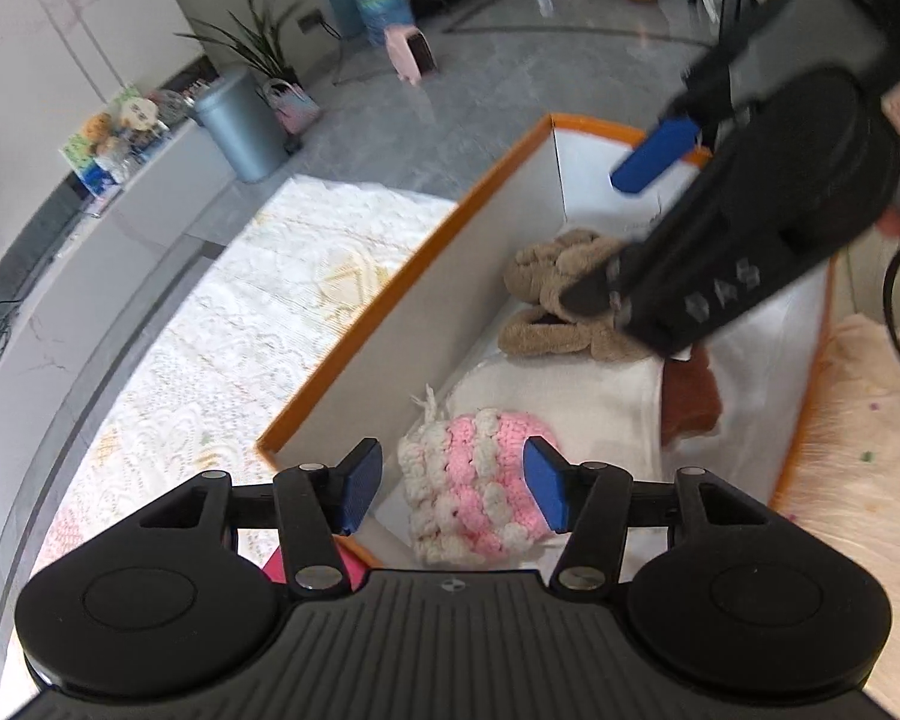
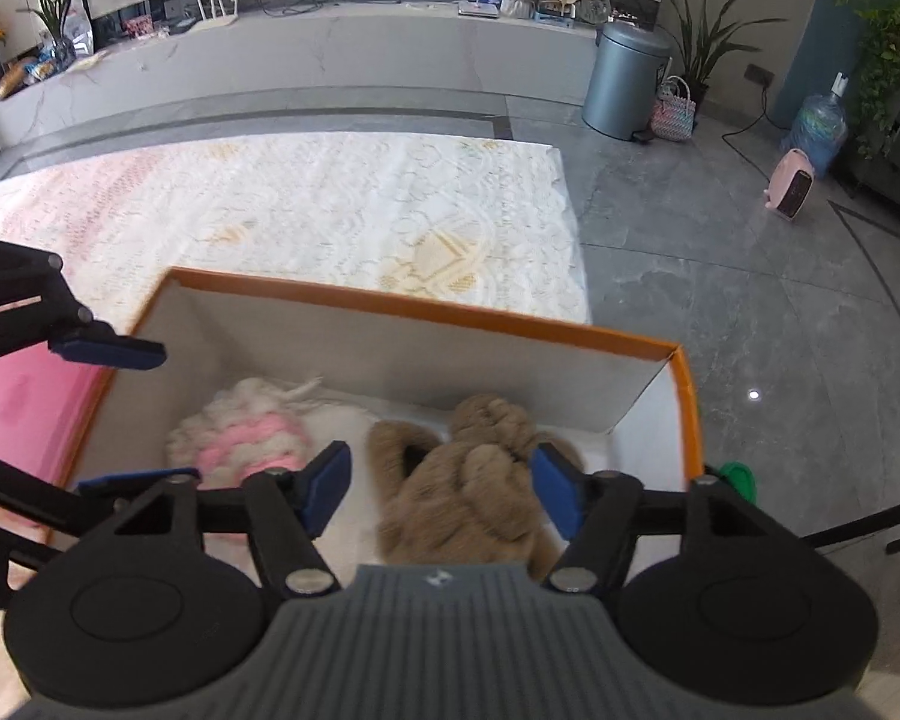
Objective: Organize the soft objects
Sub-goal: 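Withdraw both tools from the shoebox back over the bed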
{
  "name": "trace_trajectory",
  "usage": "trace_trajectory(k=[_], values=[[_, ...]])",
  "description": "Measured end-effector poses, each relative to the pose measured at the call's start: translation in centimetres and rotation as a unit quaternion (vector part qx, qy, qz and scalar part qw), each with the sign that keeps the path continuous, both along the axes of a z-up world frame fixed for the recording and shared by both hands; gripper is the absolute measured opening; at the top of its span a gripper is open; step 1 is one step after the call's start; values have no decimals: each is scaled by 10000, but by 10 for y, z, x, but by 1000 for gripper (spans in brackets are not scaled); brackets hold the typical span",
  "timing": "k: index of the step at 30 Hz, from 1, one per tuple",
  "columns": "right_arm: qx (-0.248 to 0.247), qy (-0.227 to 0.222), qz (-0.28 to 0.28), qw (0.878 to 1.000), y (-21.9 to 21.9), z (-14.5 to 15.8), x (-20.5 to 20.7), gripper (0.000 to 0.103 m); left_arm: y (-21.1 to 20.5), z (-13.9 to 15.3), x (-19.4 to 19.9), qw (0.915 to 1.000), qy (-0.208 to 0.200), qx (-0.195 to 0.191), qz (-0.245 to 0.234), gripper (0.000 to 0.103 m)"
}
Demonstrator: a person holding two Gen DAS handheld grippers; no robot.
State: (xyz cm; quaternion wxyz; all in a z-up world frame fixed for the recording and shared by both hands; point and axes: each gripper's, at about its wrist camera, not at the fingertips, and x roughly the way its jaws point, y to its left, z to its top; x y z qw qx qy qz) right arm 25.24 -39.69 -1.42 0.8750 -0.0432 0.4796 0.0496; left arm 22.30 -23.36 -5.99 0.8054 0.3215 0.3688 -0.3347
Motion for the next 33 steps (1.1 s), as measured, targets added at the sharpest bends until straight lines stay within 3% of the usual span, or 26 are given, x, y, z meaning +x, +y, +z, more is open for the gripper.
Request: trace_trajectory(k=[9, 17, 23, 33], values=[[232, -287, -22, 9993, 43, 16, -52, 72, 48, 26, -46, 9956, -203, -639, 659, 64], [362, -732, 244, 9964, 103, 21, -104, 73, 115, 38, -78, 9778, -253, -1258, 1655, 64], [634, -794, 412, 9940, 154, 12, -135, 73, 170, 32, -99, 9595, -237, -1358, 2458, 63], [704, -707, 823, 9916, 244, -6, -152, 73, 253, 15, -119, 9390, 23, -1260, 3200, 62]])
